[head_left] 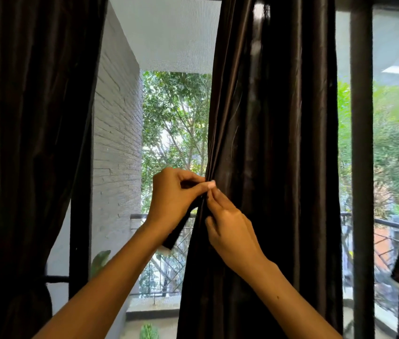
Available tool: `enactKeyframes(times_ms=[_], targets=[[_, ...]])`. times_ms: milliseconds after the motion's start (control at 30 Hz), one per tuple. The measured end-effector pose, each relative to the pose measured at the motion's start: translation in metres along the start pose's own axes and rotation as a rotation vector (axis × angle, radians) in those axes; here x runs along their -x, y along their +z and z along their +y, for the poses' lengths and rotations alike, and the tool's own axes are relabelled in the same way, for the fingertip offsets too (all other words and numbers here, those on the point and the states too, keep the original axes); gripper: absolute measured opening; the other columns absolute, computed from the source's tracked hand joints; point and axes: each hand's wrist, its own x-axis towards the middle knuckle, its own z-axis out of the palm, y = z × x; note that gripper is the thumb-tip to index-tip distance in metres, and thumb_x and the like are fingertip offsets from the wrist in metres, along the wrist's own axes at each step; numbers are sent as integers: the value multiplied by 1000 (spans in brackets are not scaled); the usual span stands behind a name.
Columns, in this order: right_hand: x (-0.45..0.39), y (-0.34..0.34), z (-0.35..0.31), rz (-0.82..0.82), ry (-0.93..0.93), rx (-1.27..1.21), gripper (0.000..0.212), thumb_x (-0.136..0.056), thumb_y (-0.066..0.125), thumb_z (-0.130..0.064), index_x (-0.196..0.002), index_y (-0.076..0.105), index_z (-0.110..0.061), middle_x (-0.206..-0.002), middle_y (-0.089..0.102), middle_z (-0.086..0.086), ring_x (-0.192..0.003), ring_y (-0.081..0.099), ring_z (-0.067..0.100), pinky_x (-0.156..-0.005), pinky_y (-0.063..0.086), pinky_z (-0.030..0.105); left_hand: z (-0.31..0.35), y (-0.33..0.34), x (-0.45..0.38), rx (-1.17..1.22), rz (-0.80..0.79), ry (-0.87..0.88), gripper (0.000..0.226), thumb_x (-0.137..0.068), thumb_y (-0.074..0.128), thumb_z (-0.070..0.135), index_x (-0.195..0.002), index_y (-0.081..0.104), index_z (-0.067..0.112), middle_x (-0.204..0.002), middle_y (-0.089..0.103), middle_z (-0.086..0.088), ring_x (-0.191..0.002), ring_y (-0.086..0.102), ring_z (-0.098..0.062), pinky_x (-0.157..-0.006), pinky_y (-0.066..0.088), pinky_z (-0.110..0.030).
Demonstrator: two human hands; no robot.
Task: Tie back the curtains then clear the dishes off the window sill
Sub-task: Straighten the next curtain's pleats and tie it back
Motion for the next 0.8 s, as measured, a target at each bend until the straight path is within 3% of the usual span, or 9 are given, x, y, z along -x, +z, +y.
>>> enactKeyframes(times_ms=[100, 200, 267, 333, 400, 467, 600, 700, 800], targets=[[-3, 14, 11, -9, -61, -87, 60, -86, 24, -39, -129, 54, -10, -157, 19, 7, -146, 11, 20, -115, 24, 46, 1, 3, -3, -134, 48, 31, 19, -67, 85, 19, -81, 76, 10, -70, 72, -2, -64, 68, -6, -66, 56, -19], [-9, 19, 30, 225, 230, -206, 59, -89, 37, -50, -143, 40, -25, -159, -4, 8, -147, -5, 24, -115, 9, 48, -8, 10, -10, -169, 58, 6, 15, -68, 83, 12, -79, 76, 8, -69, 72, -4, -62, 66, -7, -65, 55, -19], [-10, 10, 37, 398, 444, -326, 79, -89, 55, -50, -150, 18, -17, -158, -2, 17, -146, 2, 30, -115, 14, 49, -11, 9, -11, -125, 42, -36, 14, -66, 84, 10, -76, 74, 10, -66, 68, 1, -58, 62, 2, -62, 50, -8], [-15, 6, 46, 350, 536, -582, 100, -83, 67, -41, -151, 0, -13, -157, 12, 16, -145, 17, 27, -115, 22, 38, -13, 7, -11, -79, 26, -78, 16, -65, 85, 8, -77, 74, 10, -66, 67, 2, -59, 62, 3, -60, 48, -5], [-22, 3, 49, 295, 568, -836, 99, -80, 74, -28, -151, 7, -13, -146, 41, 16, -129, 46, 20, -107, 37, 31, -13, 6, -11, -54, 14, -99, 18, -65, 85, 8, -79, 74, 8, -68, 68, 1, -63, 64, -1, -62, 51, -7], [-24, 1, 48, 345, 511, -927, 80, -76, 77, -12, -144, 34, -9, -125, 61, 18, -101, 62, 11, -95, 49, 30, -10, 8, -9, -54, 21, -91, 18, -65, 85, 8, -80, 74, 7, -67, 67, 3, -61, 63, 1, -61, 50, -7], [-9, 6, 41, 626, 374, -556, 41, -77, 74, -3, -115, 68, -17, -102, 73, 4, -83, 69, 5, -82, 57, 34, -4, 14, -3, -130, 72, -34, 15, -67, 83, 6, -80, 75, 6, -62, 61, 8, -59, 58, 6, -60, 48, -3], [2, 11, 30, 682, 179, -258, 50, -74, 64, 1, -117, 68, -24, -104, 71, -1, -90, 69, 18, -74, 56, 34, 0, 21, -1, -161, 85, 0, 11, -68, 81, 7, -78, 76, 8, -61, 62, 7, -61, 60, 4, -67, 54, -15], [4, 12, 23, 589, 36, -277, 59, -68, 51, 1, -122, 65, -20, -102, 61, 3, -89, 63, 21, -72, 52, 33, 1, 27, 1, -89, 54, -20, 11, -71, 80, 9, -81, 76, 8, -68, 70, 1, -65, 67, -6, -70, 57, -20]])
